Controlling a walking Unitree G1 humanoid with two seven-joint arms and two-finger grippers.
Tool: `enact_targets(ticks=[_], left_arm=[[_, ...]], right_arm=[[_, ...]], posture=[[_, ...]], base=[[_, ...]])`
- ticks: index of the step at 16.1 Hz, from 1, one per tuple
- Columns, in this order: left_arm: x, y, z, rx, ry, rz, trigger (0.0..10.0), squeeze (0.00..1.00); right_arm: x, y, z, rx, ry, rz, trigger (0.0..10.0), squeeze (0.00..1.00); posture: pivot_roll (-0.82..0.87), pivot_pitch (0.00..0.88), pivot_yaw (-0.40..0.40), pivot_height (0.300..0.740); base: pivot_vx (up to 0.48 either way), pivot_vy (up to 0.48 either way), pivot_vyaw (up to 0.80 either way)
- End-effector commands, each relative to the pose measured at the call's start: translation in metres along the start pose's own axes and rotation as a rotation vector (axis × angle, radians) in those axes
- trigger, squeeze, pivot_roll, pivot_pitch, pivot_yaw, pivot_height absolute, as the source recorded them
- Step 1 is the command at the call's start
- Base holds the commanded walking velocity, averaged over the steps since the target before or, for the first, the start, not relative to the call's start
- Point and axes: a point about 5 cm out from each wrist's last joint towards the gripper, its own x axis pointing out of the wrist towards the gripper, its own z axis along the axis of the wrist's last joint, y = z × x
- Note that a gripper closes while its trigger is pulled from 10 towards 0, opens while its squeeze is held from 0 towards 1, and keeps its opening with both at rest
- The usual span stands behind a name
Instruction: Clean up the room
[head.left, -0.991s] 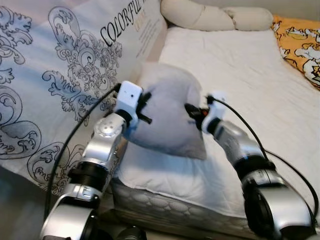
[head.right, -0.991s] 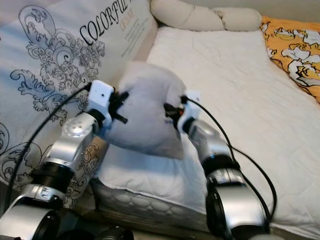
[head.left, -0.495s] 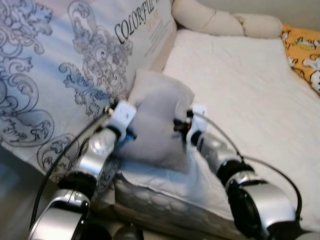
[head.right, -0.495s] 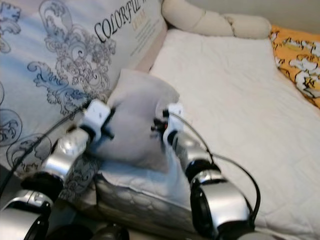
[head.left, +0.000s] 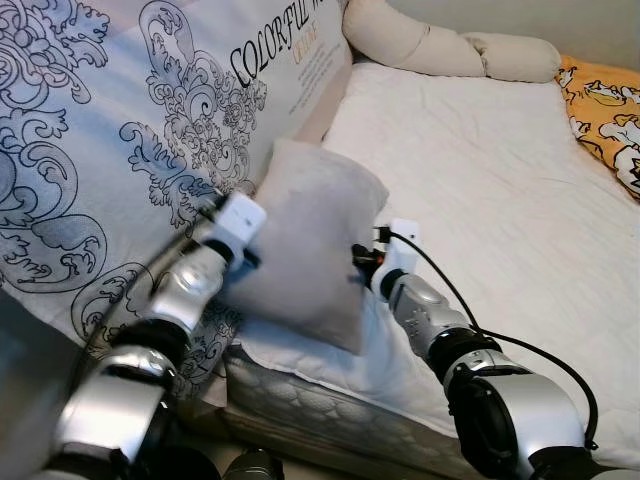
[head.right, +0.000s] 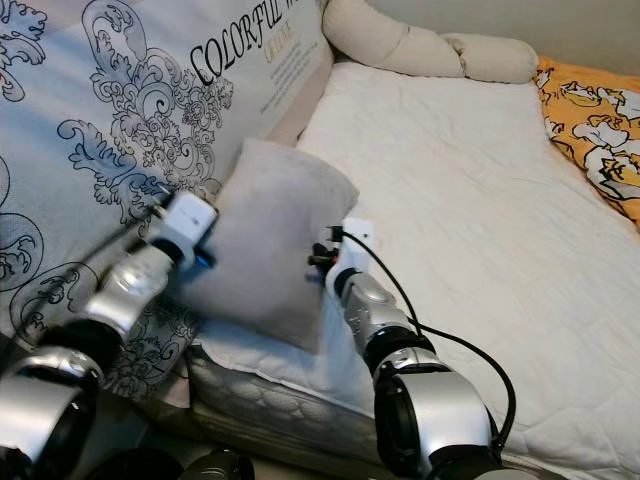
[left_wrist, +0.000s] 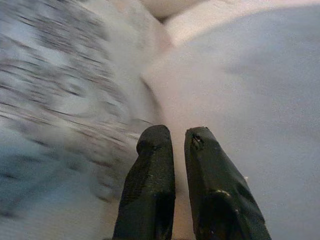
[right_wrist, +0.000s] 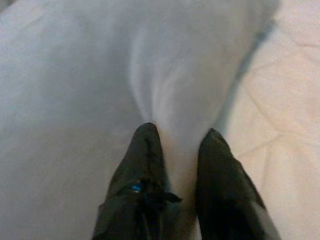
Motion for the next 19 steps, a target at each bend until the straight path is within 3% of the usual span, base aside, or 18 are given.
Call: enact_targets(ticks=[1, 3, 5, 6, 7, 8, 9, 10, 11, 12, 14, 16, 19], left_arm=[[0.002, 0.009, 0.005, 0.022, -0.018, 0.044, 10.0, 1.0], [0.002, 0.013, 0.004, 0.035, -0.021, 0.057, 10.0, 1.0], [0.0, 0.026, 0.008, 0.026, -0.061, 0.105, 10.0, 1.0], [0.0, 0.032, 0.012, -0.079, -0.088, 0.123, 10.0, 1.0], [0.0, 0.03, 0.014, -0.258, -0.118, 0.089, 10.0, 0.22], [0.0, 0.028, 0.015, -0.311, -0.127, 0.073, 10.0, 0.22], [-0.001, 0.018, 0.018, -0.423, -0.159, 0.018, 10.0, 0.0], [-0.006, 0.002, 0.02, -0.551, -0.164, -0.033, 10.0, 0.0], [-0.014, -0.013, 0.021, -0.605, -0.162, -0.077, 10.0, 0.0], [-0.019, -0.021, 0.022, -0.605, -0.161, -0.097, 10.0, 0.0], [-0.044, -0.041, 0.023, -0.621, -0.157, -0.108, 10.0, 0.0], [-0.056, -0.042, 0.023, -0.617, -0.141, -0.104, 10.0, 0.0], [-0.077, -0.039, 0.02, -0.539, -0.086, -0.076, 10.0, 0.0]], right_arm=[[-0.002, -0.008, -0.002, 0.057, -0.008, -0.024, 10.0, 1.0], [-0.004, -0.009, -0.007, 0.069, -0.015, -0.01, 10.0, 1.0], [-0.013, -0.023, -0.017, 0.114, -0.051, -0.002, 10.0, 1.0], [-0.019, -0.034, -0.02, 0.115, -0.084, -0.001, 10.0, 1.0], [-0.028, -0.047, -0.02, 0.107, -0.131, -0.01, 10.0, 1.0], [-0.031, -0.05, -0.02, 0.104, -0.145, -0.015, 10.0, 1.0], [-0.042, -0.062, -0.016, 0.081, -0.185, -0.046, 10.0, 1.0], [-0.057, -0.071, -0.01, 0.052, -0.237, -0.074, 10.0, 1.0], [-0.069, -0.072, -0.007, 0.023, -0.255, -0.08, 10.0, 0.43], [-0.076, -0.071, -0.005, 0.001, -0.266, -0.079, 10.0, 0.0], [-0.105, -0.057, 0.003, -0.074, -0.31, -0.097, 10.0, 0.0], [-0.116, -0.05, 0.008, -0.081, -0.329, -0.11, 10.0, 0.0], [-0.129, -0.041, 0.014, -0.093, -0.319, -0.126, 10.0, 0.0]], posture=[[0.1, 0.0, -0.029, 0.74], [0.1, 0.0, -0.03, 0.74], [0.09, 0.0, -0.025, 0.74], [0.09, 0.0, -0.02, 0.74], [0.08, 0.0, -0.009, 0.74], [0.08, 0.0, -0.009, 0.74], [0.06, 0.0, 0.003, 0.74], [0.04, 0.0, 0.014, 0.74], [0.02, 0.0, 0.022, 0.74], [0.01, 0.0, 0.026, 0.74], [-0.02, 0.0, 0.03, 0.74], [-0.03, 0.0, 0.026, 0.74], [-0.03, 0.0, 0.015, 0.74]], base=[[0.0, 0.0, 0.0], [0.0, 0.0, 0.0], [0.0, 0.0, 0.0], [0.0, 0.0, 0.0], [0.0, 0.0, 0.0], [0.0, 0.0, 0.0], [0.0, 0.0, 0.0], [0.0, 0.0, 0.0], [0.0, 0.0, 0.0], [0.0, 0.0, 0.0], [0.0, -0.202, 0.0], [0.0, -0.48, 0.0], [0.0, -0.48, 0.0]])
